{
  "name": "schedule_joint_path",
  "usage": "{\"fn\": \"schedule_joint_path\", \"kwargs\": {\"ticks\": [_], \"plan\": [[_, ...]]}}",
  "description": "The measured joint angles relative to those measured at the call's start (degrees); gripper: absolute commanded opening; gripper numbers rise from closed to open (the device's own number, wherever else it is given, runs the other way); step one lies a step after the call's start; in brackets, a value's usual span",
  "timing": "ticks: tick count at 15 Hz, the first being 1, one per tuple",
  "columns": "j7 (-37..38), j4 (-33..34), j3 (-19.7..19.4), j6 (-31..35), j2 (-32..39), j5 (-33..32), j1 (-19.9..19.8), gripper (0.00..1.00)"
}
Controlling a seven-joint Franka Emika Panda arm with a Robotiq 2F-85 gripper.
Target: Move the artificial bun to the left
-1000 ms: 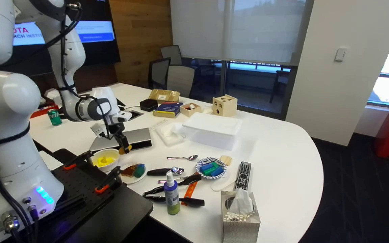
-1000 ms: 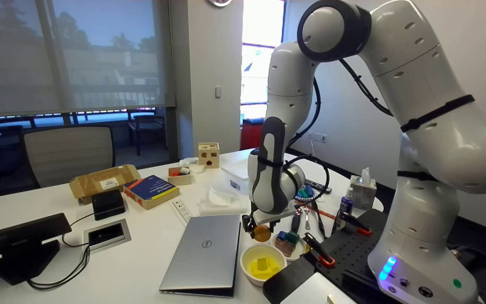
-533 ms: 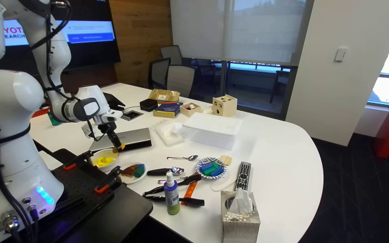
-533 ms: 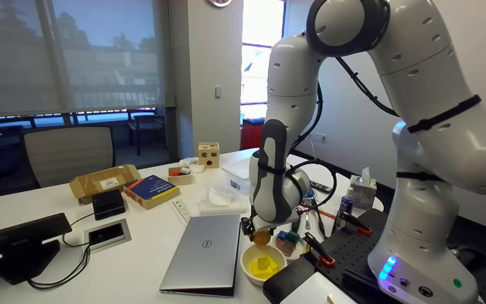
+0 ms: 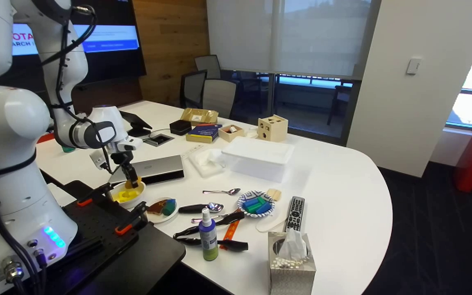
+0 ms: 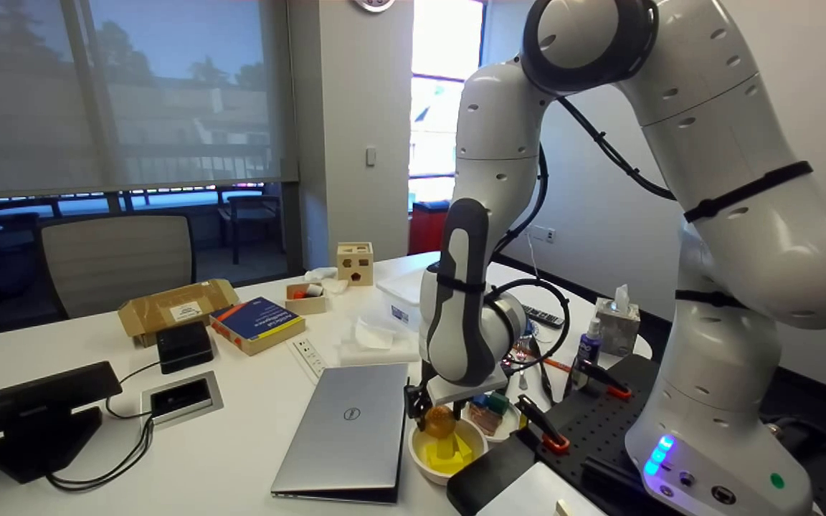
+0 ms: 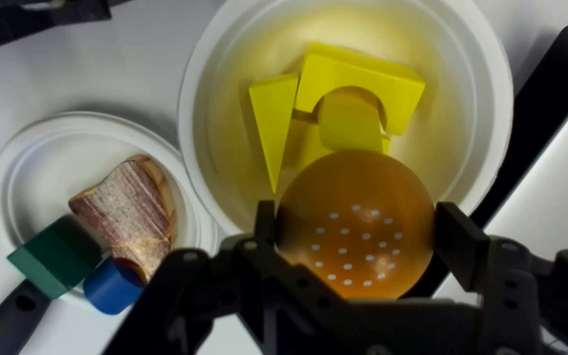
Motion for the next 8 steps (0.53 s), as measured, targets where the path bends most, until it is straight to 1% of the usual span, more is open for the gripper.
{"fn": "schedule_joint_path", "kwargs": {"ticks": [3, 5, 6, 7, 8], "plan": [[-2.3, 0.8, 5.0, -1.1, 0.4, -0.7, -6.4, 0.55], [-3.4, 1.7, 7.3, -2.2, 1.0, -1.3, -9.9, 0.55], [-4.0, 2.2, 8.0, -2.8, 1.5, -1.5, -11.2, 0.90], [-4.1, 2.8, 8.3, -3.5, 2.0, -1.7, -12.1, 0.96], [-4.1, 3.5, 8.3, -4.0, 2.6, -1.7, -12.7, 1.00]]}}
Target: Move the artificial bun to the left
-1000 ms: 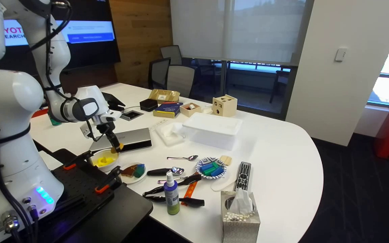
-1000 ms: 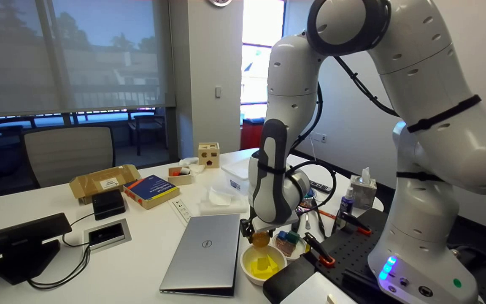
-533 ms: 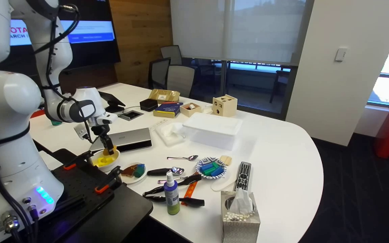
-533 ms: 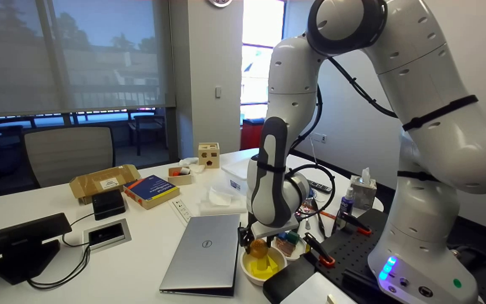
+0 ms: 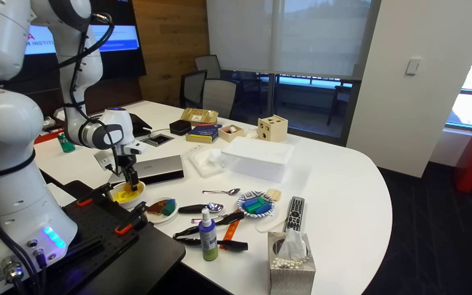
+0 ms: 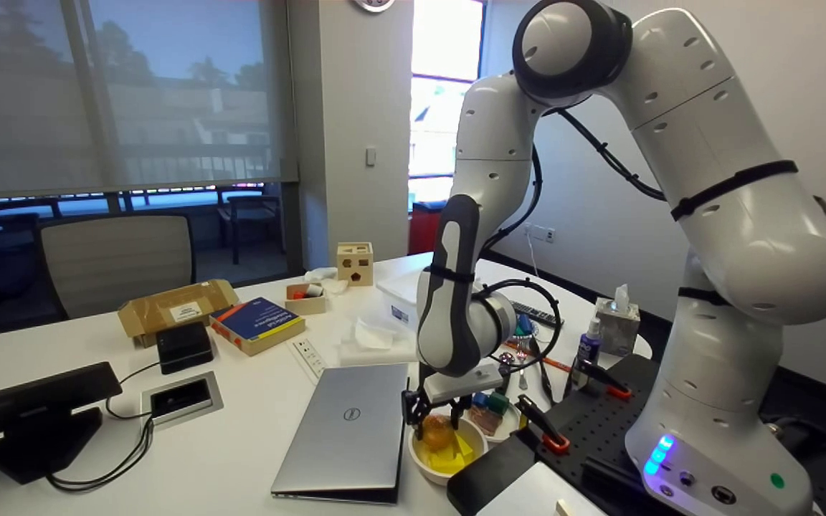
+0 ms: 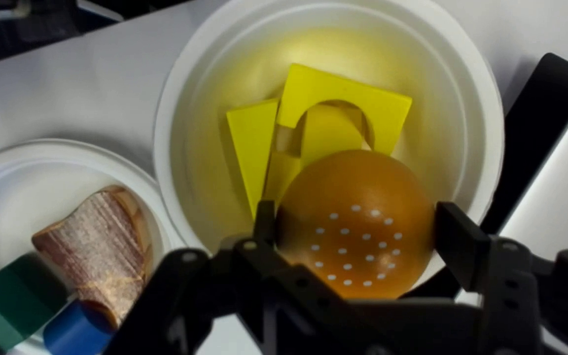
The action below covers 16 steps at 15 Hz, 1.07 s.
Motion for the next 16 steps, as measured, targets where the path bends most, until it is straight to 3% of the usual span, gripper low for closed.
{"fn": "schedule_joint_path", "kwargs": {"ticks": [6, 10, 16], "plan": [[-0.1, 3.5, 0.0, -0.6, 2.6, -0.1, -1.6, 1.00], [-0.1, 4.1, -0.9, -0.5, 2.6, -0.1, -0.6, 1.00], [1.9, 0.0, -9.6, -0.5, -2.9, 0.2, 9.9, 1.00]]}}
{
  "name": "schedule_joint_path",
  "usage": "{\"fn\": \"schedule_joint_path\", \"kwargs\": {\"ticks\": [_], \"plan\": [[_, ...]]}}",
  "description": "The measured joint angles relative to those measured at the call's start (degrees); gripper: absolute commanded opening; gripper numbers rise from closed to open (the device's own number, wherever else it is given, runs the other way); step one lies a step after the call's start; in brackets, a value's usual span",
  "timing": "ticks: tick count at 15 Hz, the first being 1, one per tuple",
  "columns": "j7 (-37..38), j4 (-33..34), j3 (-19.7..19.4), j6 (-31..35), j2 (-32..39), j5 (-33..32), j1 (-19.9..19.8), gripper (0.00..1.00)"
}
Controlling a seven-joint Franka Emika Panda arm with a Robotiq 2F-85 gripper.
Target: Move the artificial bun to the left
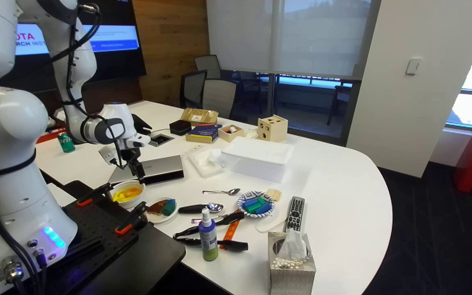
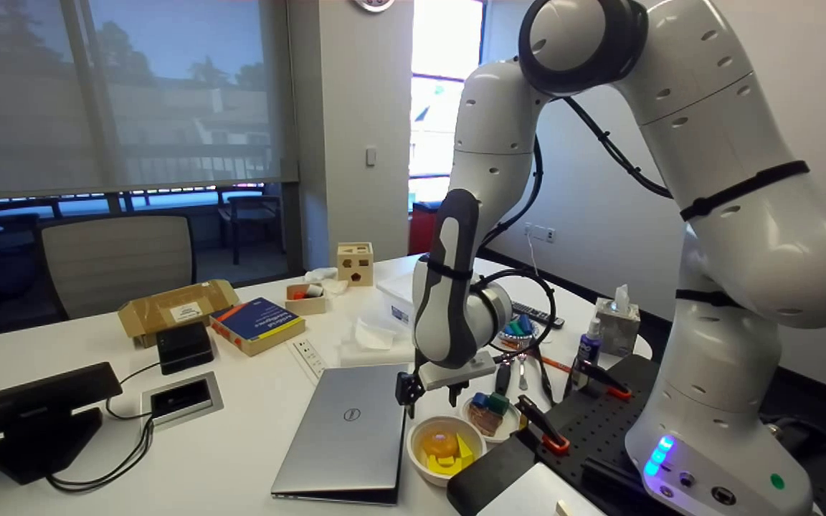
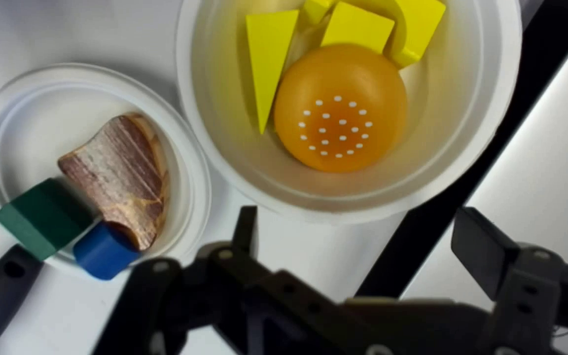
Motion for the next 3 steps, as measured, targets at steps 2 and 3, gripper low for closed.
{"fn": "schedule_joint_path", "kwargs": {"ticks": [2, 3], "plan": [[1.2, -2.4, -3.9, 0.0, -2.8, 0.0, 4.8, 1.00], [1.9, -3.6, -6.1, 0.0, -4.1, 0.0, 7.4, 1.00]]}}
